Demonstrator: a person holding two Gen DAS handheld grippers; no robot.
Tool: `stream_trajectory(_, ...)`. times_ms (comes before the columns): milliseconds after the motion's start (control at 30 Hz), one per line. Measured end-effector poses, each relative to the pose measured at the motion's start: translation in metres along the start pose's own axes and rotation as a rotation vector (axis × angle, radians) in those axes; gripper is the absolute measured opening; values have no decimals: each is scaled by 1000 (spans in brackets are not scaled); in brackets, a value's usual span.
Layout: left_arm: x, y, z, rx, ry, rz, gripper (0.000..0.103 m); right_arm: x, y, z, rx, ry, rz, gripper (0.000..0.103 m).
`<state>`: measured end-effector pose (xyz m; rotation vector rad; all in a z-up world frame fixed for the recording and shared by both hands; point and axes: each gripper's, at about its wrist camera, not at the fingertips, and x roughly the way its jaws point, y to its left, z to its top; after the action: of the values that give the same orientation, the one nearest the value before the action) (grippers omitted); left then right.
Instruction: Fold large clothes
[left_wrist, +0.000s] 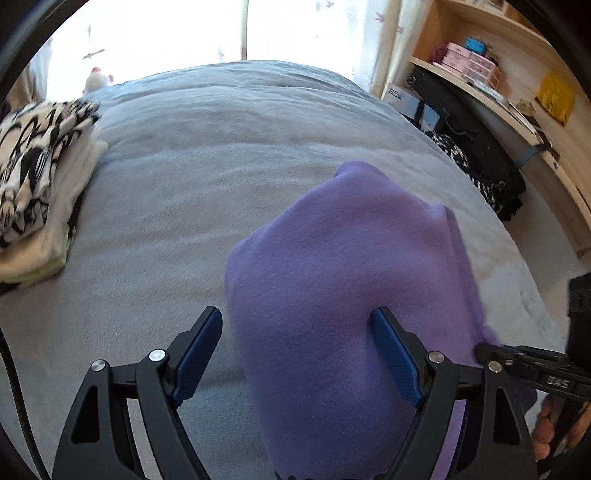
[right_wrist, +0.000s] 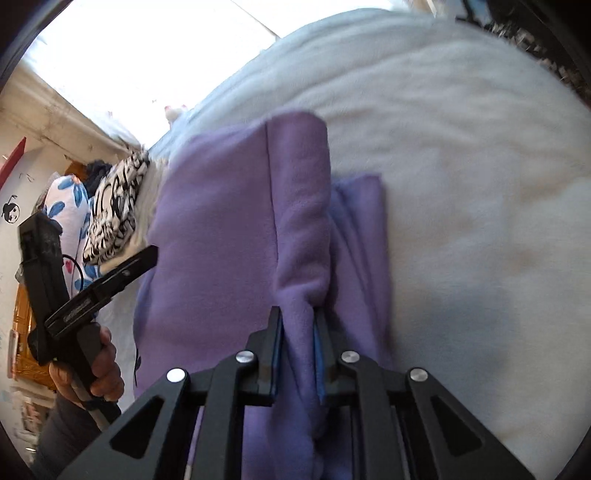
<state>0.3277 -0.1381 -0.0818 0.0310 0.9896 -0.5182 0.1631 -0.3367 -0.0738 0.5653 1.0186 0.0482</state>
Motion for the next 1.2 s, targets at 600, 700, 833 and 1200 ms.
stream_trajectory(600, 14, -52, -14, 120, -70, 136, 88, -1, -23, -16, 11, -9, -96, 32)
stream_trajectory(700, 9, -50, -11, 124, -51, 114, 88, -13, -22, 5, 8, -74, -72, 41)
stream_trajectory(833, 7, -45, -3, 115, -27, 80, 88, -3, -33, 39, 58, -92, -19, 51)
stream_trajectory(1200, 12, -26, 18, 53, -6, 46, 88, 44, -37, 79, 43, -31, 53, 16)
